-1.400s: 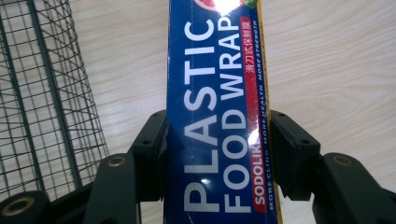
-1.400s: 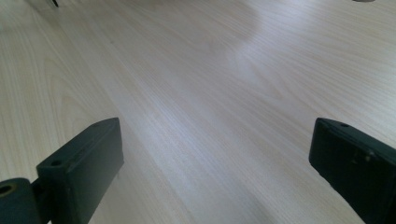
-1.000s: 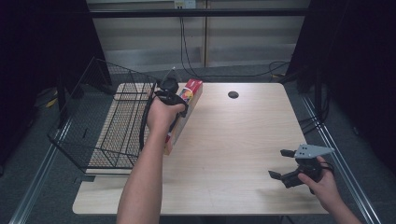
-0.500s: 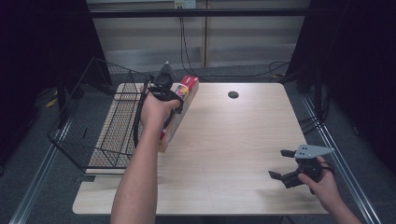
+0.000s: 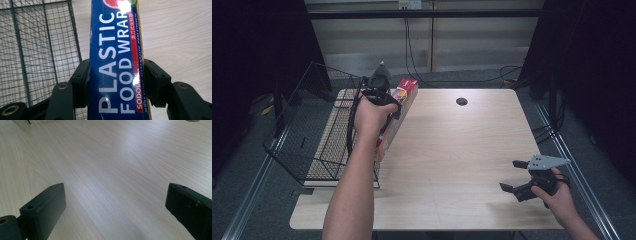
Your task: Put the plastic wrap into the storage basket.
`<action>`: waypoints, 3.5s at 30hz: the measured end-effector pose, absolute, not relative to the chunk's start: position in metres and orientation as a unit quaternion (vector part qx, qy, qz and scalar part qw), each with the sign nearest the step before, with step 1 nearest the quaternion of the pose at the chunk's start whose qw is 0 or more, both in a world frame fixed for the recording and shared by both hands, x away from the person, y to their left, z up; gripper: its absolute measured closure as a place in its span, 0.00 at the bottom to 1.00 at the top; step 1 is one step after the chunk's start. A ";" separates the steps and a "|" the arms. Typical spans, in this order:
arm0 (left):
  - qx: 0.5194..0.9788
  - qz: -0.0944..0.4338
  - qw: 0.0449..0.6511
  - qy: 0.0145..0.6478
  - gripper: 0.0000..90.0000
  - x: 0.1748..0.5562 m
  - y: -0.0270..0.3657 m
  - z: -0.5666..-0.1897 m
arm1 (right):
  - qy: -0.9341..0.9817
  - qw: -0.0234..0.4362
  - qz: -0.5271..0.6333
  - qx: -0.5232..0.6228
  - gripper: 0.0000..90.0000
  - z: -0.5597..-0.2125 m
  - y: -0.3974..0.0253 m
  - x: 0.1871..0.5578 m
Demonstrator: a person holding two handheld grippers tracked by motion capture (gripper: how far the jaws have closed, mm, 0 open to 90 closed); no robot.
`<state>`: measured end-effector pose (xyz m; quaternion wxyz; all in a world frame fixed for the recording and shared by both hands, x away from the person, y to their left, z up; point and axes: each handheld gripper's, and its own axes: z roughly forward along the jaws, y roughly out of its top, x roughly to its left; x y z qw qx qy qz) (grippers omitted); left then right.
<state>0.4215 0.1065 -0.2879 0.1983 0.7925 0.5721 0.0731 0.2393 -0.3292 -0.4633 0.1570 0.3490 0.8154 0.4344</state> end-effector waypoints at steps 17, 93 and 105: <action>0.782 0.081 0.196 0.586 0.51 0.418 0.122 -0.275 | 0.815 0.158 0.434 0.350 0.03 -0.464 -0.328 0.240; 0.724 0.130 0.202 0.647 0.51 0.399 0.212 -0.232 | 0.819 0.154 0.429 0.347 0.03 -0.465 -0.324 0.241; 0.710 0.135 0.203 0.661 0.51 0.392 0.232 -0.228 | 0.820 0.154 0.428 0.347 0.03 -0.465 -0.324 0.242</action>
